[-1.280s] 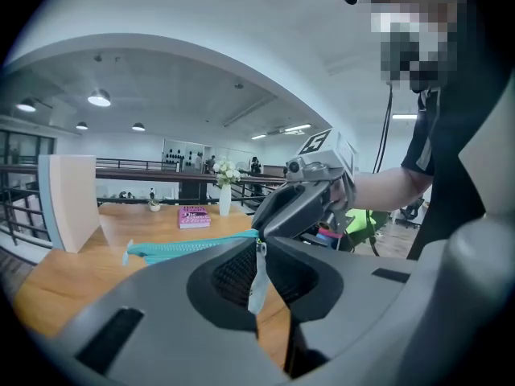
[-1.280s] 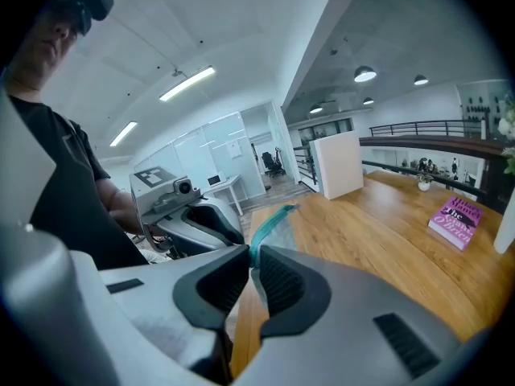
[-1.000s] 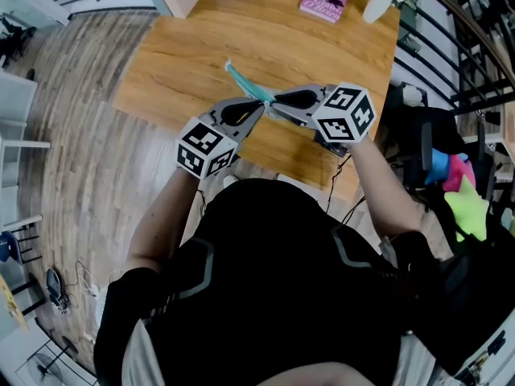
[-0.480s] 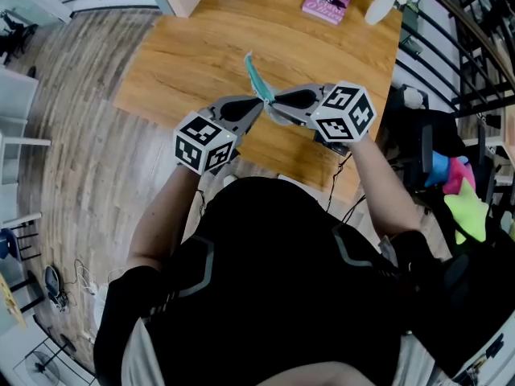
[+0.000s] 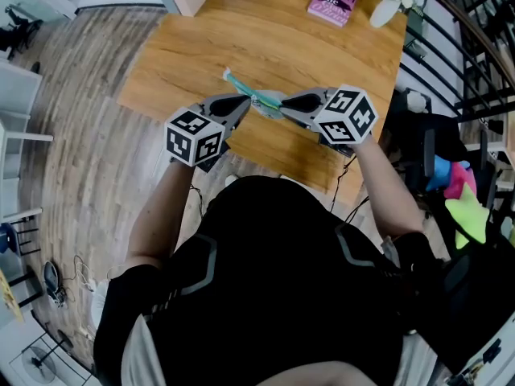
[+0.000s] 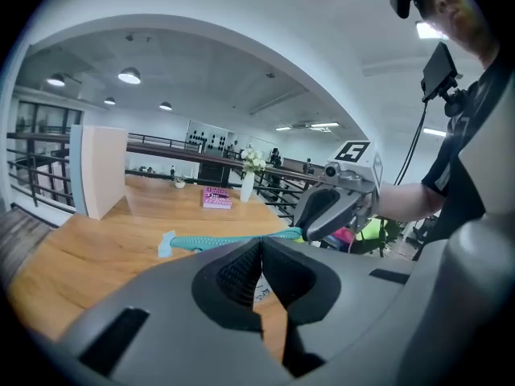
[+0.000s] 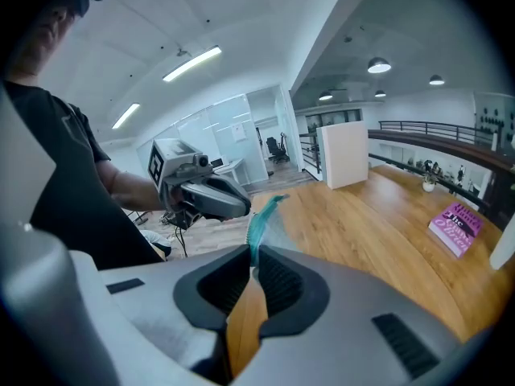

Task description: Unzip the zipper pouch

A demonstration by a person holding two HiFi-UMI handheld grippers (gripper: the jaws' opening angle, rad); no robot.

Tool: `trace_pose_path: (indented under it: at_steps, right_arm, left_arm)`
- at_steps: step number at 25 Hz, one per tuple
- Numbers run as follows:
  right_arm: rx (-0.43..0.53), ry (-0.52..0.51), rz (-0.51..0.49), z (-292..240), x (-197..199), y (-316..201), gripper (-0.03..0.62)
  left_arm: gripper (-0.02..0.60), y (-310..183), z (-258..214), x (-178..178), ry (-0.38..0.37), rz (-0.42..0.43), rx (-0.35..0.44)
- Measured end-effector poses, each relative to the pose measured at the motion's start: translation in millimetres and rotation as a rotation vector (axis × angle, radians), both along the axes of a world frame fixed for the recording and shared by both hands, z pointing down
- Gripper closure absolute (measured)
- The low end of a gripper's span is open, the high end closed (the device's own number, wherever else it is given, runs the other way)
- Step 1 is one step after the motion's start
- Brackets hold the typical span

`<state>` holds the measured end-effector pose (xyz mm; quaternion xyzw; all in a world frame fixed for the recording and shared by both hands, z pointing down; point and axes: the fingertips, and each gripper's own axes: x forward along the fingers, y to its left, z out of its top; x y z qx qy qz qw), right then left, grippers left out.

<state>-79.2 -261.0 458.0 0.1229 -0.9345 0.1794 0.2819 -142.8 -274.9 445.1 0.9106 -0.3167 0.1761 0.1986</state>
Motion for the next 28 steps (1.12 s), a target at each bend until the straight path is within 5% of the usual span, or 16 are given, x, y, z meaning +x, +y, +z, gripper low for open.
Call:
trace_pose_path:
  at_steps: [28]
  right_arm:
    - [-0.014, 0.0, 0.026, 13, -18, -21, 0.548]
  left_arm:
    - [0.551, -24, 9, -72, -0.087, -0.156, 0.002]
